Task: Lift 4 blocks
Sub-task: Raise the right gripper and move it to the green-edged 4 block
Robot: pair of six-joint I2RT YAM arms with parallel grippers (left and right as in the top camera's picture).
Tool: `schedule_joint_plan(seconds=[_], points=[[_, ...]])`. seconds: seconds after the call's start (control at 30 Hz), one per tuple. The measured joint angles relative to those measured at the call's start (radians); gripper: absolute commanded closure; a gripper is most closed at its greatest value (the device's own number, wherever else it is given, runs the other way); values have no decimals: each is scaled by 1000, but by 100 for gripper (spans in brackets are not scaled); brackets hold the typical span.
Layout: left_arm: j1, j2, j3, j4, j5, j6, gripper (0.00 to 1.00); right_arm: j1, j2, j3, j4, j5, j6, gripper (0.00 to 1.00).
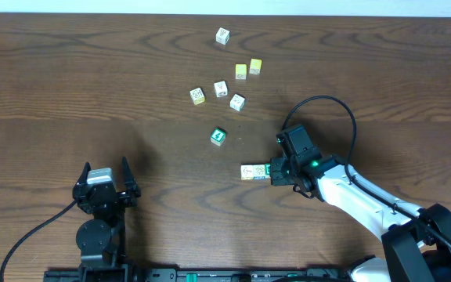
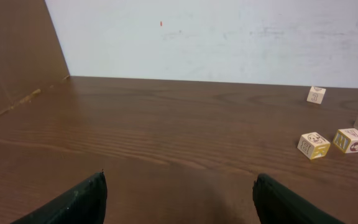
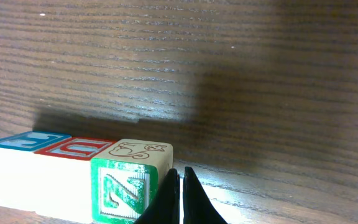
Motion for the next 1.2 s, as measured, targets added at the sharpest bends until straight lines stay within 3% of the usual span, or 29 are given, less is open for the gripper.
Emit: schedule_joint_plan(seconds=[0.57,0.83,1.03,1.2], points=[[0,0,0,0,0,0,24,69,0,0,-1,27,0,95],[0,0,0,0,0,0,24,68,0,0,-31,122,3,84],[0,0,0,0,0,0,24,28,0,33,-61,156,-56,56],[0,0,0,0,0,0,25,-3,0,164,-106,163,-145,46]])
